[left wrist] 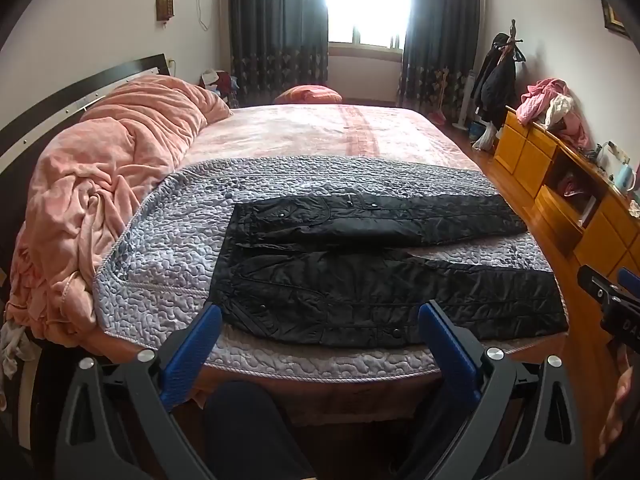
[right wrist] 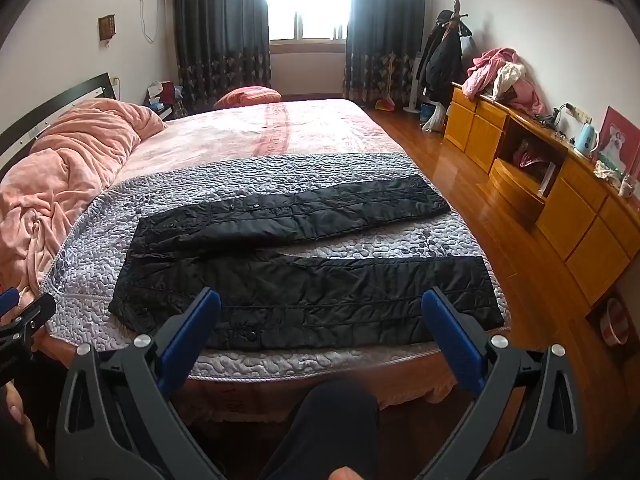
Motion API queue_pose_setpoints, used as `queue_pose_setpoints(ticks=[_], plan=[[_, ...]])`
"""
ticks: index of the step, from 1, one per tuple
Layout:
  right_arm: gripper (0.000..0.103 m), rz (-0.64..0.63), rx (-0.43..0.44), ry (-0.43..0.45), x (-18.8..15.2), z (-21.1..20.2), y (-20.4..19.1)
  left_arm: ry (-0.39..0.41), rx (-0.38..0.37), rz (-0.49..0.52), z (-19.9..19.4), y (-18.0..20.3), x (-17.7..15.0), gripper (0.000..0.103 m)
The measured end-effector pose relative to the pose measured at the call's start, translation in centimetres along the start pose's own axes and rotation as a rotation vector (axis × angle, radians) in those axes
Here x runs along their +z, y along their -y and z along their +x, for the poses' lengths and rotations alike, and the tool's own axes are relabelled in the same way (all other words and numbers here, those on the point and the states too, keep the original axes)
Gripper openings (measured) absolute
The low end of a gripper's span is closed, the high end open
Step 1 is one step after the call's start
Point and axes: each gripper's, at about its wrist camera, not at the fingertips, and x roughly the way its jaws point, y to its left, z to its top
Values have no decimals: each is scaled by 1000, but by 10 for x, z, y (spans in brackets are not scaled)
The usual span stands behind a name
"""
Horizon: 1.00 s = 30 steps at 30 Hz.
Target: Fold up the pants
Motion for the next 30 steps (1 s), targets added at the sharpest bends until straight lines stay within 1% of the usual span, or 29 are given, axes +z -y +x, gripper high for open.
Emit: queue_pose_setpoints(ticks=[11,23,26,30], plan=[[101,1,-2,-1,0,-2,7,2,-1,1,-2,1,1,99],[101,1,-3,-2,1,-1,7,2,-1,0,-2,1,0,99],[101,2,-3,-5,1,-1,13,1,-1,-1,-2,1,0,99],[101,5,-5,-4,-1,1,9,2,-1,-1,-2,0,0,99]])
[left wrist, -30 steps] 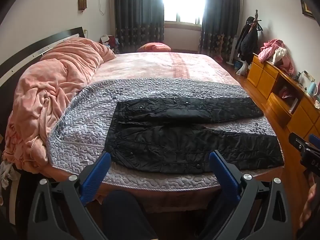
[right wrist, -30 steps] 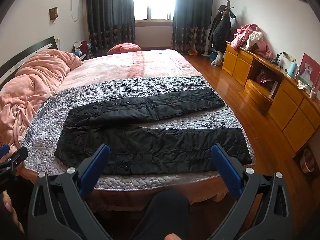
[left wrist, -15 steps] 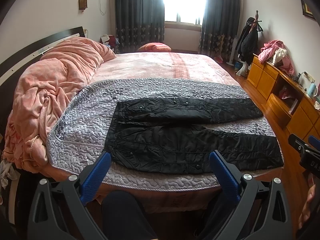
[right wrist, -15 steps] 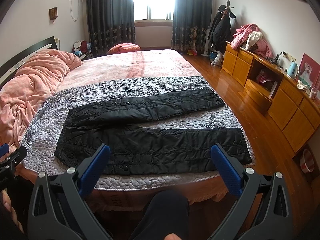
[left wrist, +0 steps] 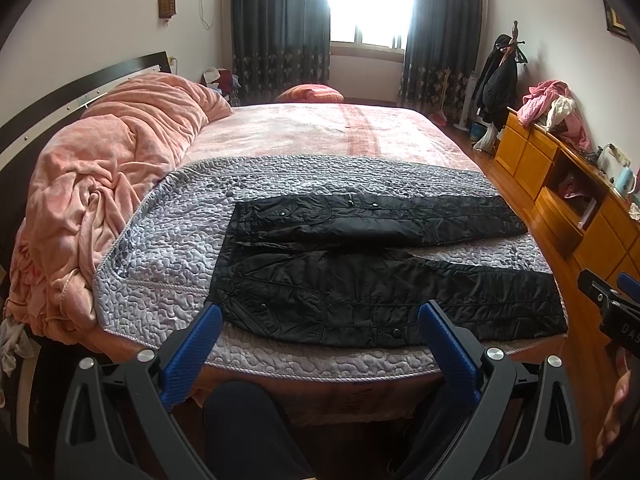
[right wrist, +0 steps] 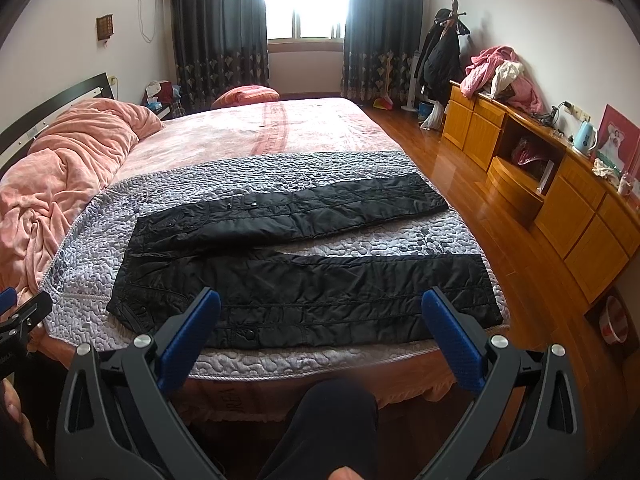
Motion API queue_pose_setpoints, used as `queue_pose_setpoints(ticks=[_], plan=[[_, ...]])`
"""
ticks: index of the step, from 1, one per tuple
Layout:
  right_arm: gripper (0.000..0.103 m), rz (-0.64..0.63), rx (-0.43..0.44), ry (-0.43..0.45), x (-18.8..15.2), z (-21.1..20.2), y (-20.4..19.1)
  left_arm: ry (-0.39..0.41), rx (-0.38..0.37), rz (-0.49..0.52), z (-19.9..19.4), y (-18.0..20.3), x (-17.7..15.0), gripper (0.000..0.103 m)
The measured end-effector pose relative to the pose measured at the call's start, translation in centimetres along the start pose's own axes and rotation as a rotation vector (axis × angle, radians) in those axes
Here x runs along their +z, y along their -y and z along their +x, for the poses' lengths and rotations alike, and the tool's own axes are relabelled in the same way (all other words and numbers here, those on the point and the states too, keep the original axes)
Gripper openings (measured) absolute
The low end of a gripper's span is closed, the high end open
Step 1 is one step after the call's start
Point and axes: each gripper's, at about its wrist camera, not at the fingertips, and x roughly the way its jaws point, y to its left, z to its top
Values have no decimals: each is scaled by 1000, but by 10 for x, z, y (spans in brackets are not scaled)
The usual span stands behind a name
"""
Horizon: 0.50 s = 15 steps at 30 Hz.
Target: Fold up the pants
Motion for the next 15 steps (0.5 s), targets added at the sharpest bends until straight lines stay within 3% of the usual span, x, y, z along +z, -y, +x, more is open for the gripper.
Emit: queue_pose_setpoints(ticks=[15], plan=[[101,2,-1,-1,-2,-1,2,-1,-1,-1,0,-1,0,99]])
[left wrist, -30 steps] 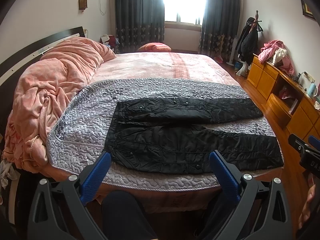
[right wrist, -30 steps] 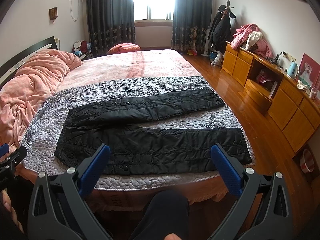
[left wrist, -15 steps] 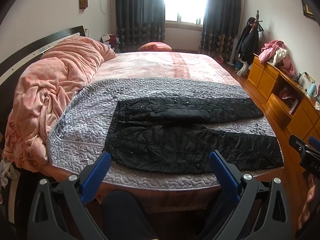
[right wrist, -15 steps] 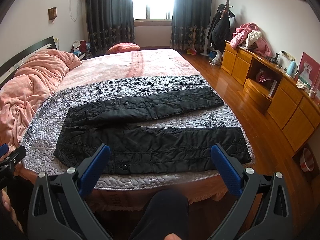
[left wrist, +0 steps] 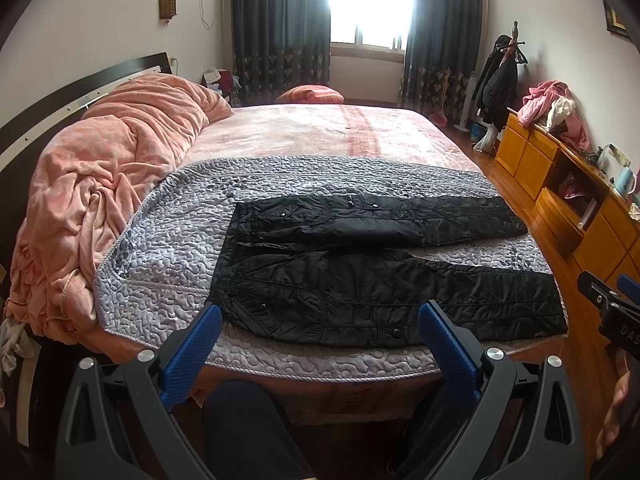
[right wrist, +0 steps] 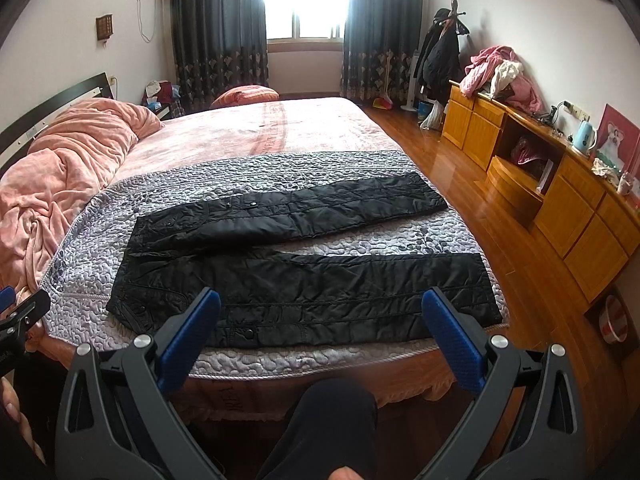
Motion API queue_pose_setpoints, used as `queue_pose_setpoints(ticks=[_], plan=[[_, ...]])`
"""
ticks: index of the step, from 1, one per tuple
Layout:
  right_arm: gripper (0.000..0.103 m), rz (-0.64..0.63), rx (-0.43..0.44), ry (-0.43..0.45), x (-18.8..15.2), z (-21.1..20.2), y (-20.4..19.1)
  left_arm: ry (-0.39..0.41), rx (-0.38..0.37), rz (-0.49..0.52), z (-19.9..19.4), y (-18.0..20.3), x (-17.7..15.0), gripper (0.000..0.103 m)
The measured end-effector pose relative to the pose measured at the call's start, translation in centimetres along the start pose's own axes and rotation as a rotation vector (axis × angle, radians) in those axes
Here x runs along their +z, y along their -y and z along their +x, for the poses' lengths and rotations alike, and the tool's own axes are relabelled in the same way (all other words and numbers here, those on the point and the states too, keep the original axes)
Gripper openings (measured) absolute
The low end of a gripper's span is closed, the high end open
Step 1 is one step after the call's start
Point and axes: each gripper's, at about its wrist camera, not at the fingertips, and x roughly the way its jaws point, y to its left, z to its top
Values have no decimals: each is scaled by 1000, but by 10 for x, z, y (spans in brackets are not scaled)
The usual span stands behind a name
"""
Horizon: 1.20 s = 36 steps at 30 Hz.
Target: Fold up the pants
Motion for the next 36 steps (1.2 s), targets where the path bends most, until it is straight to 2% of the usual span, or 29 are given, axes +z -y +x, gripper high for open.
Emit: queue_pose_setpoints(ticks=[33,36], plan=[[101,1,-10,-8,-3,3,0,-12,-6,-2,1,-2,0,99],[101,-6,-16,-3,-4,2,-3,-2,16,15,5,-4,-3,99]])
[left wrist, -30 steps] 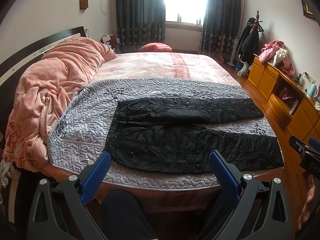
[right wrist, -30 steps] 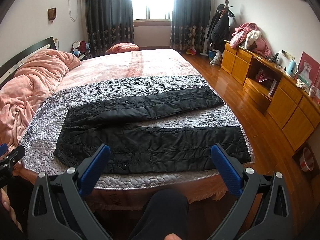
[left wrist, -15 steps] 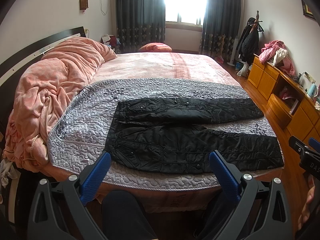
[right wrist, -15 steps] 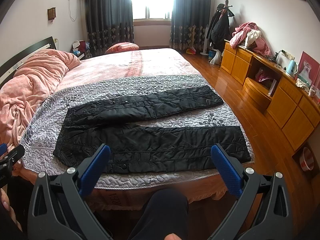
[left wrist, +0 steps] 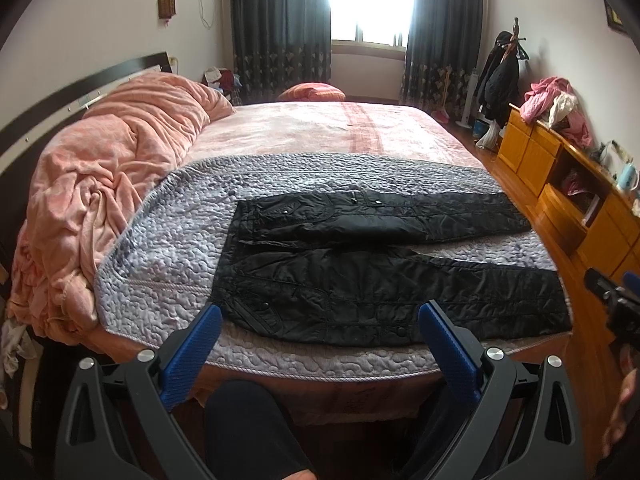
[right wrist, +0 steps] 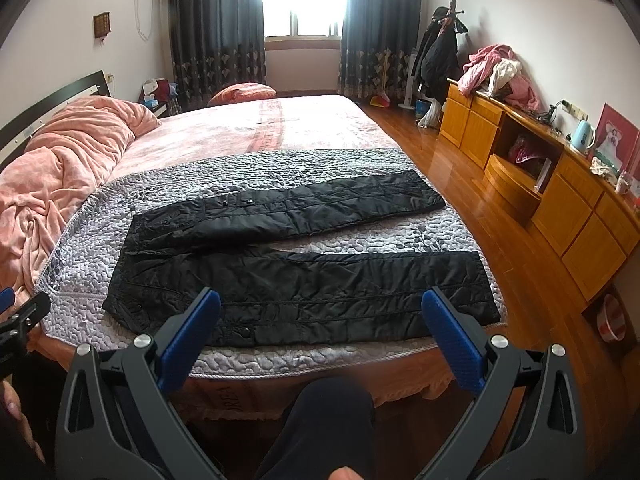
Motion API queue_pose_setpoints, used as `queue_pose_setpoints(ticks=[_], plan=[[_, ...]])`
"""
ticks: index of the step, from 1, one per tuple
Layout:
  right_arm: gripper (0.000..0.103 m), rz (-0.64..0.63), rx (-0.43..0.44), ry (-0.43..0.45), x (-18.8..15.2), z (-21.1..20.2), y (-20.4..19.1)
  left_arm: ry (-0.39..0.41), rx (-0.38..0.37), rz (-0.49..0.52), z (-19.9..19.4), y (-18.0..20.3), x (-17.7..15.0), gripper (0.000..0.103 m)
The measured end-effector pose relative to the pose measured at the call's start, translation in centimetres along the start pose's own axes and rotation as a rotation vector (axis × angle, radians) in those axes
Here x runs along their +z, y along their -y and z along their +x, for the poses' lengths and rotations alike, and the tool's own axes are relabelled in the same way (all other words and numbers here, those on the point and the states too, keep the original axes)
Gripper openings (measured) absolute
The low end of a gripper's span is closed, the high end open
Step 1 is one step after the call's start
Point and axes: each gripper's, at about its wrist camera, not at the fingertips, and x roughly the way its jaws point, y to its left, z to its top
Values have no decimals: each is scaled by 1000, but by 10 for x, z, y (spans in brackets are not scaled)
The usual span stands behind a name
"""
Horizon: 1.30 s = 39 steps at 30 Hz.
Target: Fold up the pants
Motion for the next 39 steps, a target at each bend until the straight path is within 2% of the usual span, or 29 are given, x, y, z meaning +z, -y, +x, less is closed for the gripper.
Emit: queue_pose_setpoints(ticks=[2,6,9,10,13,15,16,17,19,20,22,24,27,30,32,37,38,39], plan=[[101,-5,-10,5,0,0,-2,-9,-2,24,6,2,-1,99],[101,-18,-32,14,2,2,-4,-59,-80,36,25,2,-4,99],[101,-21,-43,18,3,5,-1,-80,-220,-13,34,-14,-8,99],[101,-21,-48,22,3,7,0,-62,-282,-58,37,-25,-9,99],[101,-36,-58,43,3,11,2,6,-363,-139,42,-49,-14,99],[101,-54,-39,71,0,22,5,45,-302,-134,48,-61,-14,99],[101,-49,-15,41,-2,36,9,35,-272,-133,57,-71,-14,99],[101,-36,13,-7,-4,52,15,-3,-280,-144,68,-79,-13,99],[100,29,143,-126,-13,90,30,-117,-330,-221,97,-103,-11,99],[100,62,190,-159,-18,103,36,-152,-360,-272,116,-121,-12,99],[100,123,263,-214,-28,126,45,-203,-355,-341,146,-146,-17,99],[100,184,303,-262,-39,151,54,-261,-401,-438,186,-176,-28,99],[100,256,321,-315,-53,176,66,-364,-427,-616,251,-217,-50,99],[100,306,319,-356,-63,190,75,-415,-409,-778,295,-244,-75,98],[100,337,312,-379,-71,198,78,-429,-403,-852,319,-259,-87,94],[100,394,303,-389,-83,207,96,-467,-369,-868,355,-265,-97,84],[100,406,306,-384,-85,209,101,-467,-373,-871,360,-264,-98,81],[100,415,310,-379,-85,211,105,-474,-373,-863,365,-262,-98,73]])
